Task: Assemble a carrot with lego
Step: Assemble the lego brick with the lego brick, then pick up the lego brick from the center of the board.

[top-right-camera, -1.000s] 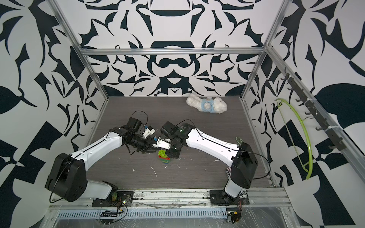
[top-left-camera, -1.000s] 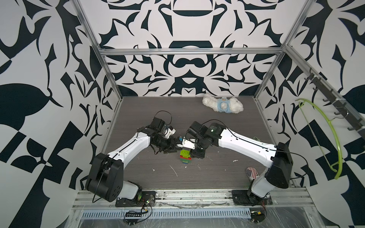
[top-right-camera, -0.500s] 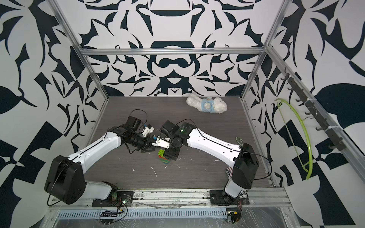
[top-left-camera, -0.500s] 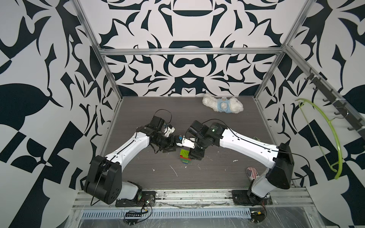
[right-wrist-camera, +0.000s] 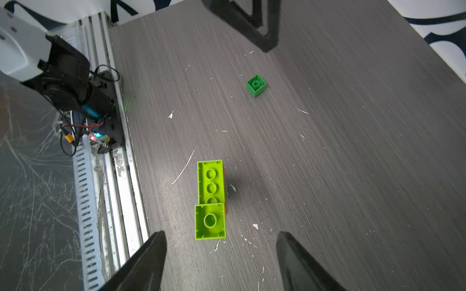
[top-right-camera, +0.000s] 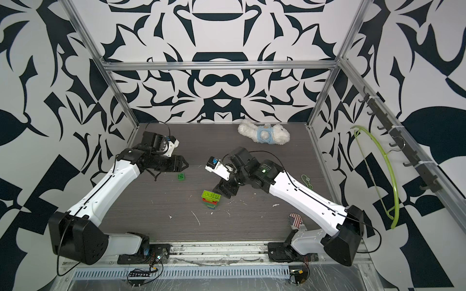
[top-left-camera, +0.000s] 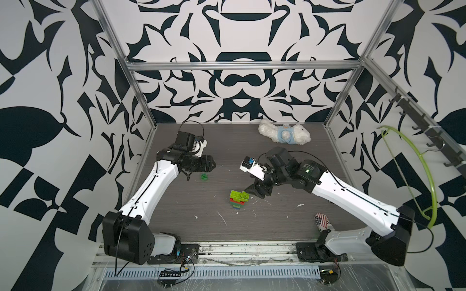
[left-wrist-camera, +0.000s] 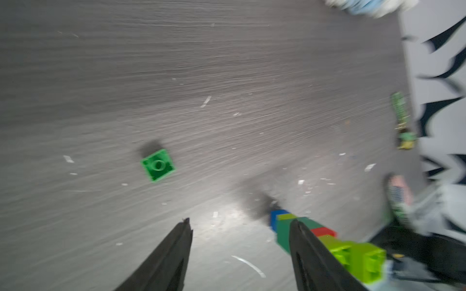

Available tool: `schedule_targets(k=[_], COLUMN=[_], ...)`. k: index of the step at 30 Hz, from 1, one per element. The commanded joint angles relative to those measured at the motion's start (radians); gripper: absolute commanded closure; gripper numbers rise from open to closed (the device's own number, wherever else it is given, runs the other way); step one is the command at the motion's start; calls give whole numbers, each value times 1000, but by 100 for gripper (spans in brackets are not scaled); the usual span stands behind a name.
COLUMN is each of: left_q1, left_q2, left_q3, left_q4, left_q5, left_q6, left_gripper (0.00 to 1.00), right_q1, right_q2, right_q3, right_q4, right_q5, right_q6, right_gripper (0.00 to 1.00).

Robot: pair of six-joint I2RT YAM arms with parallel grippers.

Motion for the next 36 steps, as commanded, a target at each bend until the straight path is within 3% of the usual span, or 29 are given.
schedule_targets(k=[1,3,8,15,26,36], left_q1=[-1,1,21,80,102,100], left_q2=[16,34,201,373,537,580], left_q3=[-84,-101,-8,66,145,169], left_q4=[79,107,-43,-59,-31,-57], left_q5=[-129,-122,-118,-120,-83,-25], left_q6=[346,516,864,1104,1229,1226], left_gripper=[32,32,27,24,26,51], right_q1=[-39,-56,-97,-109,-113,-118], right_q2=[-52,-81,-138,-171,-125,-92], right_q3=[-51,-89,-139,-180,-185,-181], right_q4=[164,199,214,210,182,169], right_q5=[-34,-22,-39,-74,-85,-82], right_q6=[125,162,174,144,124,120], right_gripper=[26,26,27,28,31,31])
